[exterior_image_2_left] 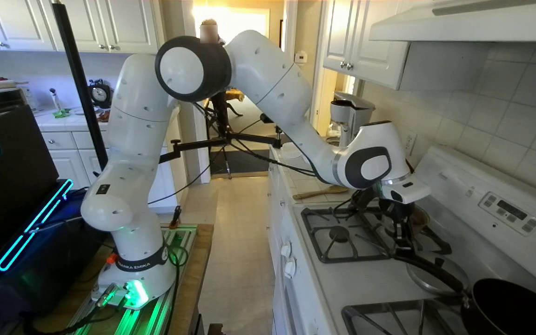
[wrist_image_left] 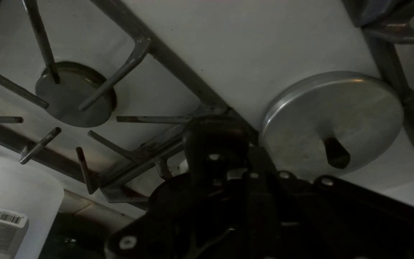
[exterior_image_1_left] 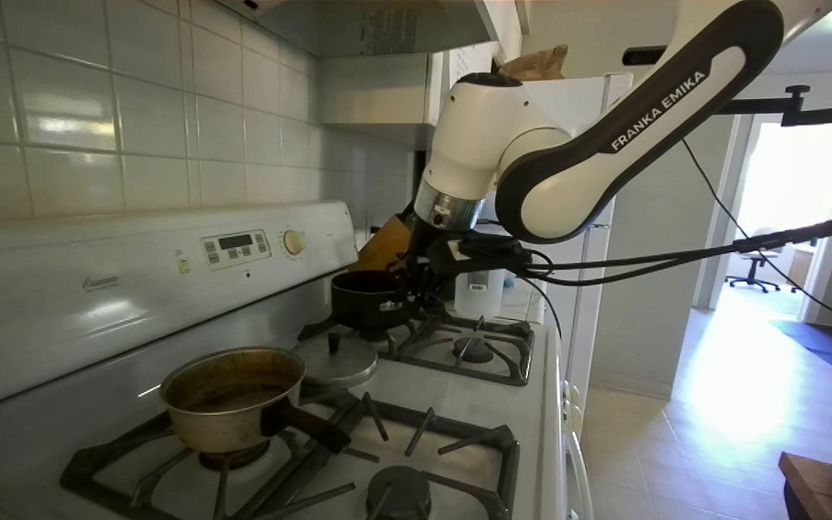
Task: Turn the pot to the right
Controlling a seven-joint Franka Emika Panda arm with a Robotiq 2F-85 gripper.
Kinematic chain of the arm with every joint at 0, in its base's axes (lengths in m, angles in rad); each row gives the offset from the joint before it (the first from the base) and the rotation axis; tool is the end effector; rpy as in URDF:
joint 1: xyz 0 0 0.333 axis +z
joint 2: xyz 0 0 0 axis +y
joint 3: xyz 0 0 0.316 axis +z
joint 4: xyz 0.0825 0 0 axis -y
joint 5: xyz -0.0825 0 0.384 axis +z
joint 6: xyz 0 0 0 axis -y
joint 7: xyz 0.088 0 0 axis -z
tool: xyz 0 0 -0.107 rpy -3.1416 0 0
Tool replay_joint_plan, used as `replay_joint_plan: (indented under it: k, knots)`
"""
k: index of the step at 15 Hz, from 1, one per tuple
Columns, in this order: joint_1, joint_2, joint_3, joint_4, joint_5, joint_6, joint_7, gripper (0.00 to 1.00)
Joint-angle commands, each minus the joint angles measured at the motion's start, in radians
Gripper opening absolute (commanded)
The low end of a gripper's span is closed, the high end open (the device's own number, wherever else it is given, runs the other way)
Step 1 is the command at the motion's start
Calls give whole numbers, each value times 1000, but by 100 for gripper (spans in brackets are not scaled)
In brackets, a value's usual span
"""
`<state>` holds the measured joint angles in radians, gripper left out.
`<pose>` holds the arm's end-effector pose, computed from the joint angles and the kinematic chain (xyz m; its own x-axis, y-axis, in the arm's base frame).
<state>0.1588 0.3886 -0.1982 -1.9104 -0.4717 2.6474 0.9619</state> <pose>0.6550 -0.0043 0.3311 0.7342 -0.4863 0.4738 -0.5661 -0.8237 0.0316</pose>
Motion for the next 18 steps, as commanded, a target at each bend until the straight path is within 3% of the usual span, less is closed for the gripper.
replay_joint_plan:
  k: [1, 18]
  knots:
    - [1, 11, -19, 38, -1, -56, -33, 0]
    - [-60, 20, -36, 83, -3, -137, -260, 0]
